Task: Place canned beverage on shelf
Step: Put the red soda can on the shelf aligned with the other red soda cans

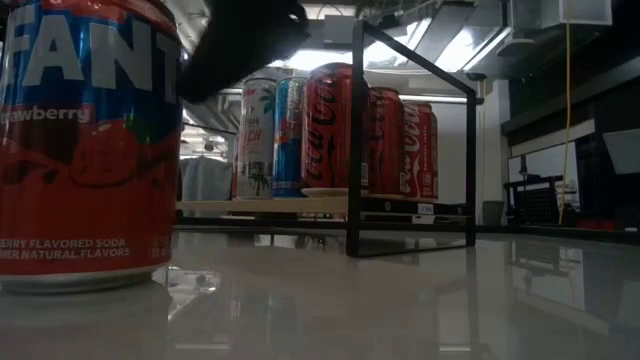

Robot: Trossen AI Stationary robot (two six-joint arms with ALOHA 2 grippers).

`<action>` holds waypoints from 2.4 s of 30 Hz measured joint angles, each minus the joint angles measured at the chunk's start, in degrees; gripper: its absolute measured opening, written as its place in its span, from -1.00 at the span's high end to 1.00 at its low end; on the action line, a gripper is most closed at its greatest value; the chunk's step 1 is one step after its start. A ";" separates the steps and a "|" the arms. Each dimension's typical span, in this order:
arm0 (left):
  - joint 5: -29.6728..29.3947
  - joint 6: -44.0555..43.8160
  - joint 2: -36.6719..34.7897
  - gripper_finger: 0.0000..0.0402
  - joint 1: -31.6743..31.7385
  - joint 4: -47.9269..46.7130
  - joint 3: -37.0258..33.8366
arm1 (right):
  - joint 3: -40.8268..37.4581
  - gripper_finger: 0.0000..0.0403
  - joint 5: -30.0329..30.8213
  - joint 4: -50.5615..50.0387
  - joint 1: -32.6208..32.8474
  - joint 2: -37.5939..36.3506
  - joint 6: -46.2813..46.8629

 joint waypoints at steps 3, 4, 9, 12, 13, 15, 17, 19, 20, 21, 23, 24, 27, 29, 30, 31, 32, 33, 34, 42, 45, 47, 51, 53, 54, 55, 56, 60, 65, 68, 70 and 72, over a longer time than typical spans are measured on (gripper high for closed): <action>-0.51 -0.31 0.00 -0.70 -0.23 0.21 0.12 | 0.18 -0.57 0.07 -2.58 0.04 -0.32 0.75; -1.57 -0.76 0.02 -0.70 -0.21 0.13 0.61 | 0.50 -0.57 0.09 -4.03 0.10 -0.52 0.75; -5.47 5.32 0.02 -0.70 0.25 -2.51 7.09 | 3.22 -0.57 0.07 -11.00 0.18 -0.82 0.82; -7.63 9.23 0.02 -0.70 1.19 -11.94 14.25 | 5.32 -0.57 0.11 -16.43 0.18 -0.91 0.57; -8.44 9.33 0.02 -0.70 1.68 -16.85 16.78 | 6.43 -0.57 0.11 -19.28 0.14 -0.95 -0.02; -9.42 8.55 0.02 -0.70 2.78 -27.01 21.42 | 8.73 -0.57 0.76 -24.10 0.14 -0.98 -1.73; -9.46 5.00 0.02 -0.70 3.96 -36.29 25.73 | 10.63 -0.57 2.29 -28.16 0.14 -1.10 -4.00; -9.48 0.69 0.02 -0.70 5.03 -44.05 29.02 | 12.84 -0.57 4.76 -32.32 0.12 -1.10 -5.81; -9.29 -1.25 0.02 -0.70 5.48 -47.20 30.23 | 13.94 -0.57 6.51 -34.27 0.12 -1.10 -6.90; -9.05 -2.98 0.02 -0.70 5.87 -49.48 31.10 | 14.94 -0.57 8.31 -36.02 0.12 -1.10 -8.00; -9.05 -5.62 0.02 -0.70 6.27 -51.30 32.10 | 17.00 -0.57 12.19 -39.00 0.12 -1.12 -9.99; -9.03 -6.26 0.02 -0.70 6.33 -51.08 32.16 | 18.03 -0.57 13.98 -40.50 0.07 -1.12 -10.89; -8.87 -8.00 0.02 -0.70 6.27 -50.70 32.16 | 18.04 -0.57 18.66 -42.07 -0.04 -2.23 -12.87; -7.87 -9.72 0.02 -0.70 6.04 -50.60 32.16 | 17.94 -0.57 20.24 -43.28 -0.26 -2.75 -13.06; -6.99 -10.92 0.02 -0.70 5.95 -50.45 32.16 | 17.94 -0.57 20.39 -43.74 -0.32 -3.17 -13.06; -6.33 -12.18 0.02 -0.70 5.94 -50.41 32.16 | 17.95 -0.57 20.30 -44.08 -0.36 -3.35 -12.89; -5.86 -13.53 0.02 -0.70 5.94 -50.39 32.16 | 17.96 -0.57 20.15 -44.35 -0.41 -3.46 -12.82; -5.65 -14.91 0.02 -0.70 5.91 -50.29 32.16 | 17.96 -0.57 20.11 -44.53 -0.53 -3.55 -12.81; -5.59 -16.39 0.02 -0.70 5.91 -50.27 32.16 | 17.96 -0.57 19.96 -44.75 -0.54 -3.84 -12.78; 2.08 -17.96 0.02 -0.70 5.96 -50.32 32.16 | 17.96 -0.57 19.17 -45.12 -0.64 -4.34 -12.62; 4.21 -17.96 0.02 -0.70 5.96 -50.36 32.16 | 17.96 -0.57 19.42 -44.84 -0.95 -4.34 -12.71; 5.60 -17.96 0.14 -0.70 5.96 -50.55 32.16 | 17.96 -0.57 19.33 -44.48 -1.31 -4.34 -12.78; 6.64 -17.98 1.60 -0.70 5.64 -50.71 32.16 | 17.96 -0.57 17.48 -43.78 -2.22 -4.42 -12.80; 6.64 -18.16 2.58 -0.70 5.35 -50.69 32.16 | 17.96 -0.57 16.42 -43.72 -2.57 -4.45 -12.84; 6.74 -18.63 2.96 -0.70 5.13 -50.69 32.16 | 17.96 -0.57 15.99 -43.68 -2.70 -4.45 -13.00; 6.77 -19.36 3.41 -0.70 4.91 -50.71 32.16 | 17.96 -0.57 15.68 -43.64 -2.93 -4.45 -13.34; 6.97 -20.06 3.76 -0.70 4.67 -50.67 32.16 | 17.96 -0.57 15.58 -43.63 -2.99 -4.45 -13.88; 7.78 -20.97 4.65 -0.70 3.59 -50.70 32.16 | 17.96 -0.57 15.54 -43.57 -3.31 -4.45 -15.46; 2.63 -20.97 4.72 -0.70 2.90 -51.22 32.16 | 17.88 -0.57 15.72 -43.14 -3.47 -4.43 -15.77; 1.29 -20.97 4.72 -0.70 2.88 -52.01 32.16 | 17.88 -0.57 15.72 -43.02 -3.47 -4.42 -15.78; 1.41 -20.98 5.28 -0.70 2.88 -52.36 32.16 | 17.88 -0.57 15.69 -42.96 -3.47 -4.42 -15.79; 1.46 -20.95 6.37 -0.70 2.60 -52.82 32.16 | 17.88 -0.57 15.69 -42.68 -3.47 -4.42 -15.79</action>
